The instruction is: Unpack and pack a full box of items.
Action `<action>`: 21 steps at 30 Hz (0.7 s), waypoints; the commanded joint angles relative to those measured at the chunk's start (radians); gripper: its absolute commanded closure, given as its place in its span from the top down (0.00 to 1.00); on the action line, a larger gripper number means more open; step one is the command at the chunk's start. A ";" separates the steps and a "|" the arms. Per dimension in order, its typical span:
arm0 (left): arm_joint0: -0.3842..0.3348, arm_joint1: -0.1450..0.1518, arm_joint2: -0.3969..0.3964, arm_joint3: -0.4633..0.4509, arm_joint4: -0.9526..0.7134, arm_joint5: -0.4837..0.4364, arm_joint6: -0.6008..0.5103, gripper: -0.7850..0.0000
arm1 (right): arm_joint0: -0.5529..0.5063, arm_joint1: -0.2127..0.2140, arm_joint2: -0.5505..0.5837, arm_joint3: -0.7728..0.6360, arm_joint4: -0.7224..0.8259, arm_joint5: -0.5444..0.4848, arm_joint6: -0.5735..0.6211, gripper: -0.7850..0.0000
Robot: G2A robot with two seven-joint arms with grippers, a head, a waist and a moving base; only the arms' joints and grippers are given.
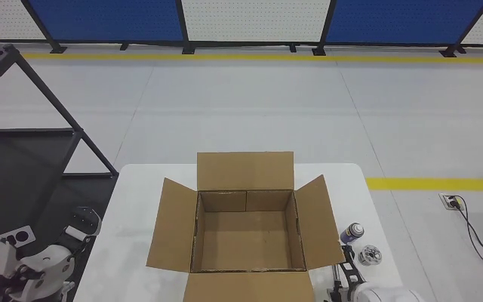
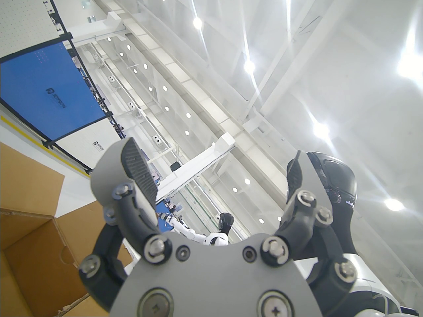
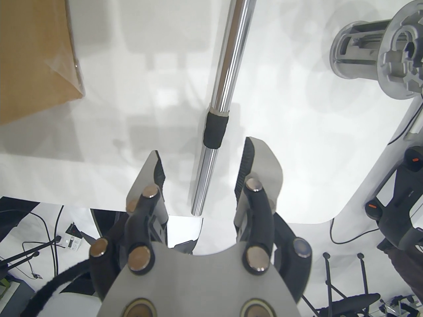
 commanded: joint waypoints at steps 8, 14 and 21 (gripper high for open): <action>0.000 0.000 0.000 0.000 0.000 0.000 0.000 1.00 | 0.045 -0.013 -0.027 0.060 -0.006 0.033 0.021 0.46; 0.000 0.000 0.000 0.000 0.000 0.000 0.000 1.00 | 0.080 -0.020 -0.021 0.114 0.036 0.026 0.020 0.42; 0.000 0.000 0.000 0.000 0.000 0.000 0.000 1.00 | 0.105 -0.026 -0.028 0.159 0.053 0.018 0.016 0.38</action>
